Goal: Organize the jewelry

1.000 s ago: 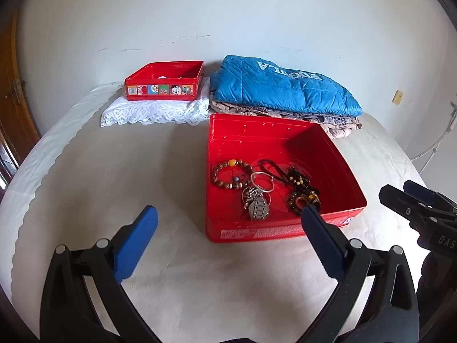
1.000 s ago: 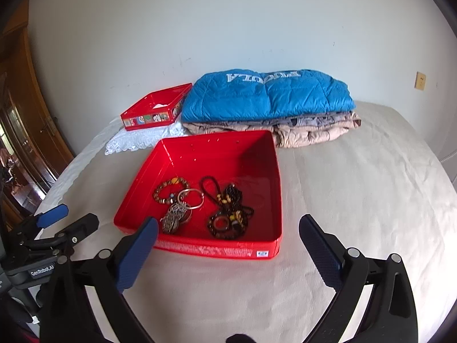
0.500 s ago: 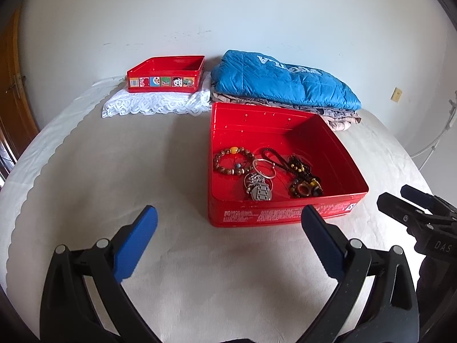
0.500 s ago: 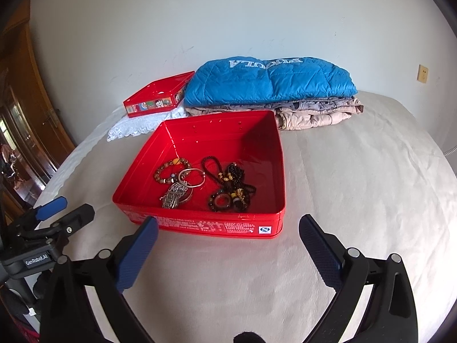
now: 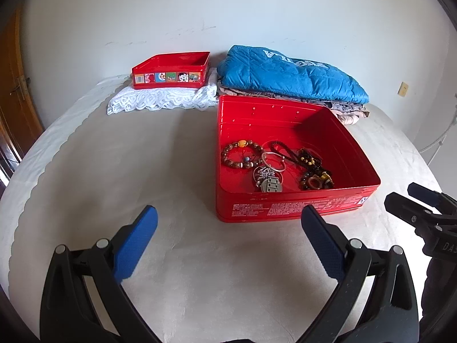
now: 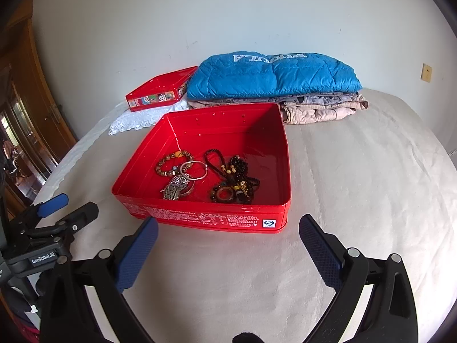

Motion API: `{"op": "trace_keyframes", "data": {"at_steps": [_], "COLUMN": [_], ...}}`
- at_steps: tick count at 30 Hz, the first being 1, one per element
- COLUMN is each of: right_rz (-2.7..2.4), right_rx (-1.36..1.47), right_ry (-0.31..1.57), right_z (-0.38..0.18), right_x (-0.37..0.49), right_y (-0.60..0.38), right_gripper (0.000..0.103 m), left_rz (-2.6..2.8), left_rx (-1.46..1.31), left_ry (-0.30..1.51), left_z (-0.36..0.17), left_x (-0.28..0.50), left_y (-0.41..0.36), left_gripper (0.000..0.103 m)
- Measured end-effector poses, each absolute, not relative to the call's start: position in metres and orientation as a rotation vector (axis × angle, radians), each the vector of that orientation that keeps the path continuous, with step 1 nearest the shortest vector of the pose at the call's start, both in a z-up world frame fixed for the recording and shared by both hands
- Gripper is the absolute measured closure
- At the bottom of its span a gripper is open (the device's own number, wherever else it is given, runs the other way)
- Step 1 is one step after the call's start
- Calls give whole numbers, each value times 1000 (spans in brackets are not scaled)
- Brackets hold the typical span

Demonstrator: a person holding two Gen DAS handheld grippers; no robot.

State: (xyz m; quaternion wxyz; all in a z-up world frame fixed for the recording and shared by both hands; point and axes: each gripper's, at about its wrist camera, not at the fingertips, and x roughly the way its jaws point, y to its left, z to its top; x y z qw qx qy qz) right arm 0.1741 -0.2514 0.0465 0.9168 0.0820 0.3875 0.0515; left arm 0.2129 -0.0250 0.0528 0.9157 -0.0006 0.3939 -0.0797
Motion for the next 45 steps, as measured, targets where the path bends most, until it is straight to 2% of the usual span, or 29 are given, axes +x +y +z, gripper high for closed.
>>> {"op": "trace_keyframes", "data": {"at_steps": [45], "right_rz": [115], "right_rx": [174], "right_ry": [832], "right_z": [33], "right_x": [187], "right_y": [-248], "right_gripper": [4], "left_rz": [-139], "left_rx": [2], "left_ry": [818], "left_z": [41], "left_x": [228], "left_y": [-28], "left_gripper": [3]}}
